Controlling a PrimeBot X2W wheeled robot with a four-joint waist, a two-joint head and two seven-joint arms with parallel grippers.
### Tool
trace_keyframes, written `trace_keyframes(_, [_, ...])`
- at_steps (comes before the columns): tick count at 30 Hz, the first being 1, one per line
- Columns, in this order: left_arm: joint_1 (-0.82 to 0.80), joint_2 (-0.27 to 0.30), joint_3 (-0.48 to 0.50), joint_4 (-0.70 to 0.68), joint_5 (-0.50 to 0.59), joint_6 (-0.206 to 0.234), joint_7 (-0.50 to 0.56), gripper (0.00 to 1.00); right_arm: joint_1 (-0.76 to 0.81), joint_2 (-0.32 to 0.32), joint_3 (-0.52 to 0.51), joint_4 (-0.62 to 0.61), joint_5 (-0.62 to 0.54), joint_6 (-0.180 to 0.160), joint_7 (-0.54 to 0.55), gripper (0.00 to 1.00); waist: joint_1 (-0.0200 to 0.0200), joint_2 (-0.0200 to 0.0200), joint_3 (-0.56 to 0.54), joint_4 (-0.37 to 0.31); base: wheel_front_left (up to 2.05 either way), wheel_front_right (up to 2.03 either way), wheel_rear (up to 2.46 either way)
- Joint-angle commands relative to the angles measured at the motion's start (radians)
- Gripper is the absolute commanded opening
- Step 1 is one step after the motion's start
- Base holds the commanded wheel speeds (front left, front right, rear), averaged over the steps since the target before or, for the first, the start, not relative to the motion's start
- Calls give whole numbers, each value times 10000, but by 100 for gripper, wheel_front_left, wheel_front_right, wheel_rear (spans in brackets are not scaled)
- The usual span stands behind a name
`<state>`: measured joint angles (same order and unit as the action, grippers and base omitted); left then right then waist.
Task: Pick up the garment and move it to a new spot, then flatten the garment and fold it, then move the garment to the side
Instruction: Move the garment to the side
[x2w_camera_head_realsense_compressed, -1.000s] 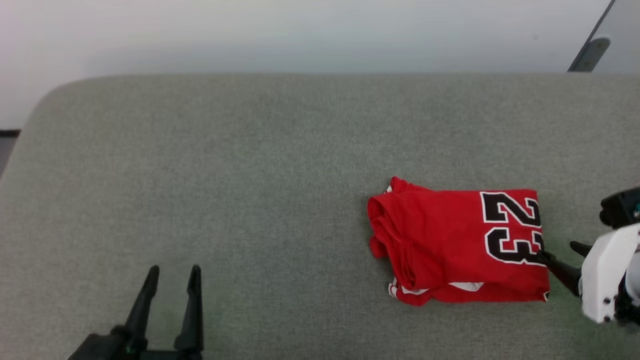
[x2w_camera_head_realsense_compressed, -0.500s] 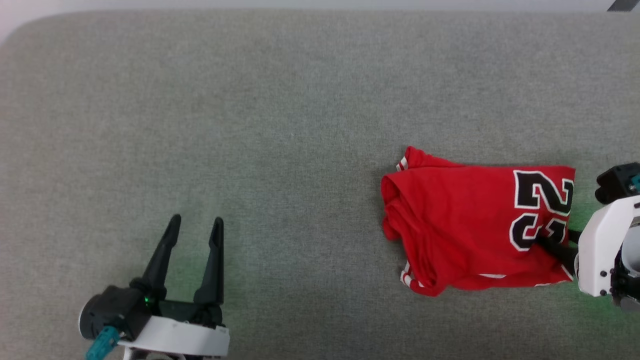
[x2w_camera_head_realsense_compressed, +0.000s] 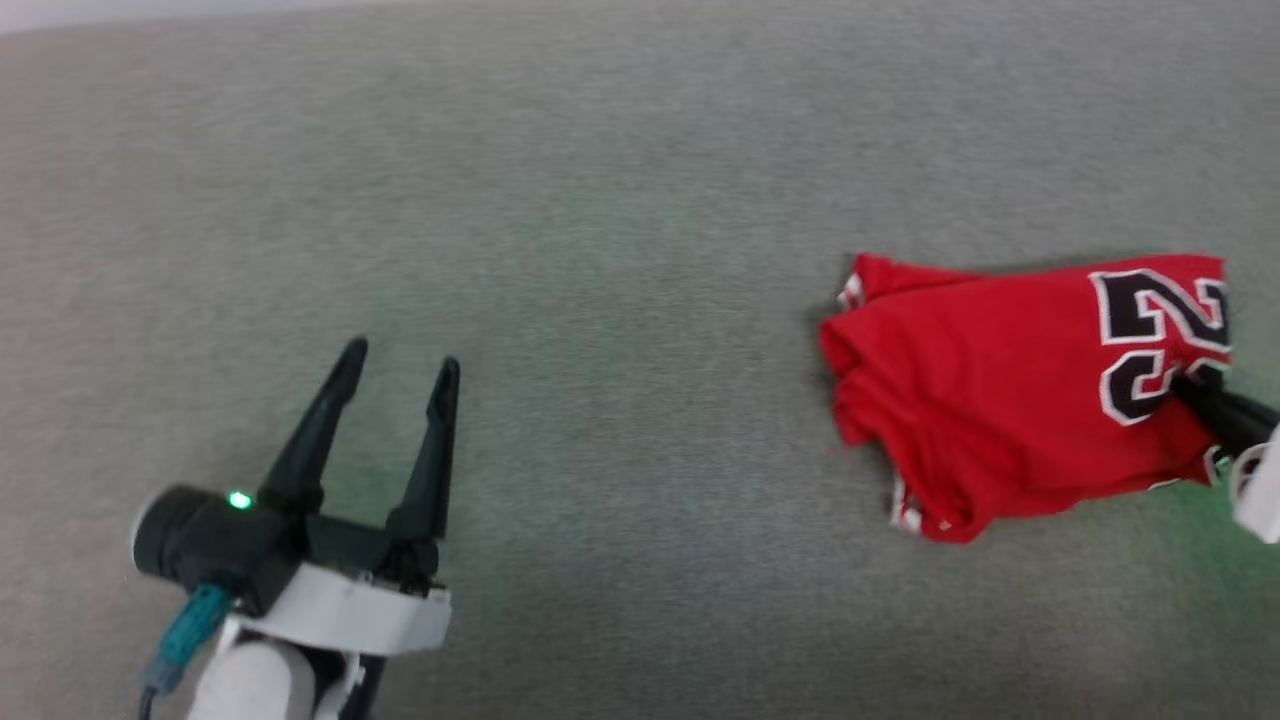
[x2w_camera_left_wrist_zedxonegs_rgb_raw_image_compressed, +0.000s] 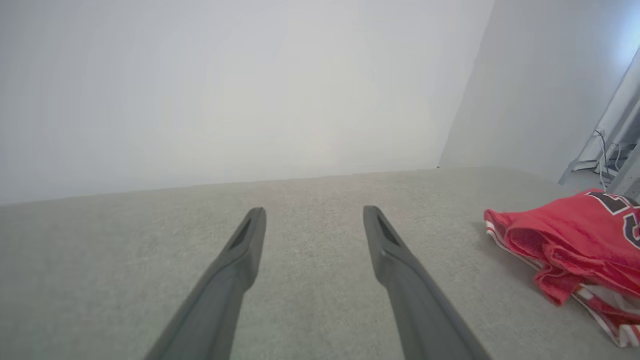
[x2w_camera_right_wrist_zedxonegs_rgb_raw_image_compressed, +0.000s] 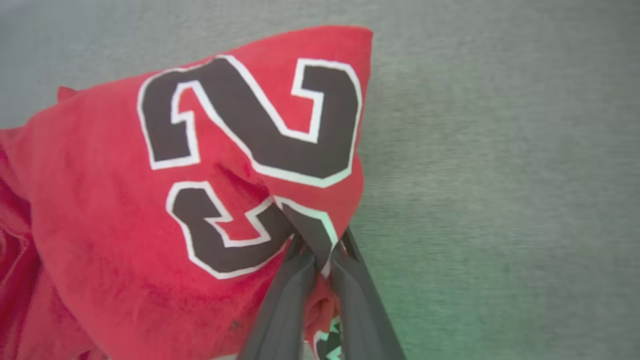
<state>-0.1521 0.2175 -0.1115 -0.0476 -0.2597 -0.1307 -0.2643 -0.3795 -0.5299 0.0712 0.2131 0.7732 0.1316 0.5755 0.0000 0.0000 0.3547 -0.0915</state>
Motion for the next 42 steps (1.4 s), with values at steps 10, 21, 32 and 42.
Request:
trace_keyframes(10, [-2731, 1723, -1534, 353, 250, 5, 8, 100, -1161, -618, -1008, 1700, -74, -18, -1425, 0, 0, 0, 1616, -1986, 0, 0, 0])
trace_keyframes(21, [-6284, 3162, -3216, 841, 195, 6, 190, 100, -4064, -1090, -552, 4575, -1189, -18, -3271, 0, 0, 0, 3236, -2535, 0, 0, 0])
trace_keyframes(32, [-7980, 4013, -3909, 736, -145, 6, 686, 100, -6245, -901, 69, 7766, -1882, -20, -4885, 0, 0, 0, 4096, -2613, 0, 0, 0])
trace_keyframes(42, [-8017, 4056, -4045, 723, -195, 86, 792, 100, -6997, -539, 861, 9122, -1957, -20, -5681, 68, 0, 0, 4059, -2660, 0, 0, 0])
